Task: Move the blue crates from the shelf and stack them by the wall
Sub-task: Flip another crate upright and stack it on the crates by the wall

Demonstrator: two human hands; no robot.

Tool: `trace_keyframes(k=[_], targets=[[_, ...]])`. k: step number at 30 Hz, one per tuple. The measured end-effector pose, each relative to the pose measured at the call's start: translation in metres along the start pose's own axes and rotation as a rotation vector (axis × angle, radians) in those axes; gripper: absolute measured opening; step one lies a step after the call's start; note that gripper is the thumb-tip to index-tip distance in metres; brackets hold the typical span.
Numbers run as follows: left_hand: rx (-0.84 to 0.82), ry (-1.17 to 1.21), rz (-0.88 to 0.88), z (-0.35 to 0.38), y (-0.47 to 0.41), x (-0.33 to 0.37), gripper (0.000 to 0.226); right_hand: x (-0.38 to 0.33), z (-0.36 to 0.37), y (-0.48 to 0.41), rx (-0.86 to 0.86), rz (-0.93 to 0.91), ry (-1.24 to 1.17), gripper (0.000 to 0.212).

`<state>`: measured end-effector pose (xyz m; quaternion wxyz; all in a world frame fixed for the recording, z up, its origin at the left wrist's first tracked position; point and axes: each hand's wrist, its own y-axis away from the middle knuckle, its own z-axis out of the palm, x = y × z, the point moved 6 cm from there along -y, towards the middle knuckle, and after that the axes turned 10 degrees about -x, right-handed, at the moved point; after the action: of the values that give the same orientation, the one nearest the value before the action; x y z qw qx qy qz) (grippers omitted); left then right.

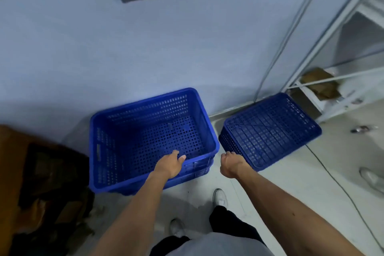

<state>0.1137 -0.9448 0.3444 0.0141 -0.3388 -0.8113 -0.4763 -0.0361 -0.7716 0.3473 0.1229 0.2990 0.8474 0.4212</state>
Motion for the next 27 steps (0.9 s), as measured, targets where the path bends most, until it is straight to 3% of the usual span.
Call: trace_keyframes(k=[8,17,21,27], targets=[[-0.054,-0.055,0.125,0.002,-0.008,0.053,0.059,0.049,0.056,0.056,0.003,0.198,-0.262,0.044],[-0.132,-0.223,0.295,0.046,-0.03,0.198,0.056,0.154,0.116,0.1,0.011,0.352,-0.558,0.047],[-0.122,-0.326,0.314,0.064,-0.052,0.253,0.039,0.211,0.15,0.104,0.004,0.393,-0.652,0.046],[-0.1,-0.449,0.284,0.082,-0.095,0.313,0.041,0.284,0.196,0.098,-0.047,0.419,-0.724,0.042]])
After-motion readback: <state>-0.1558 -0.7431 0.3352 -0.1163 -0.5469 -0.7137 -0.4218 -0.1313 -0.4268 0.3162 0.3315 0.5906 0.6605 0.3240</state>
